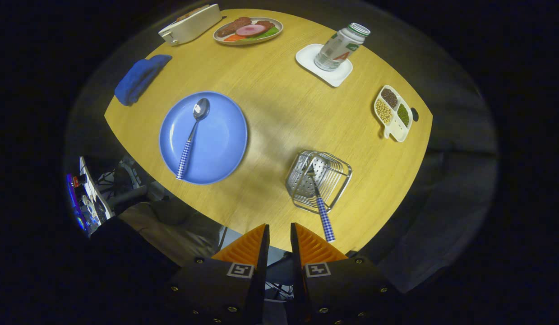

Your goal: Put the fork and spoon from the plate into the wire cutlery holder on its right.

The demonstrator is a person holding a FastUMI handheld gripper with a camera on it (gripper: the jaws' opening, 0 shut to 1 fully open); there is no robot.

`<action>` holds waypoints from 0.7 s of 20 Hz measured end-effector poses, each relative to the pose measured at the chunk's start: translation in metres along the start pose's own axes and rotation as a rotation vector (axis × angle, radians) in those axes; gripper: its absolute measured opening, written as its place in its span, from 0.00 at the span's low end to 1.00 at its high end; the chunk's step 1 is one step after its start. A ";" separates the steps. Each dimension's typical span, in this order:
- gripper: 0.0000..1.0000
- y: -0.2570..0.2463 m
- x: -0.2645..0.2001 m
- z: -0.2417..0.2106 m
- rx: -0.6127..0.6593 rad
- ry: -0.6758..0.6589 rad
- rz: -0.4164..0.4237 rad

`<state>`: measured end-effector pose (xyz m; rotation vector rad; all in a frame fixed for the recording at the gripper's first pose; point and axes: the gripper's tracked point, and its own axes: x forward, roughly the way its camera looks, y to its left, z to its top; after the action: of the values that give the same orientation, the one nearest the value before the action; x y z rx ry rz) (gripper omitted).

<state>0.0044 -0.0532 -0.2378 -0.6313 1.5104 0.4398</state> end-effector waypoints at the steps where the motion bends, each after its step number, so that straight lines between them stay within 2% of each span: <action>1: 0.27 0.008 0.002 0.001 -0.006 -0.009 0.003; 8: 0.27 0.072 0.013 0.026 0.001 -0.057 0.051; 14: 0.27 0.127 0.027 0.046 0.006 -0.085 0.131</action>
<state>-0.0392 0.0704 -0.2806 -0.5048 1.4763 0.5558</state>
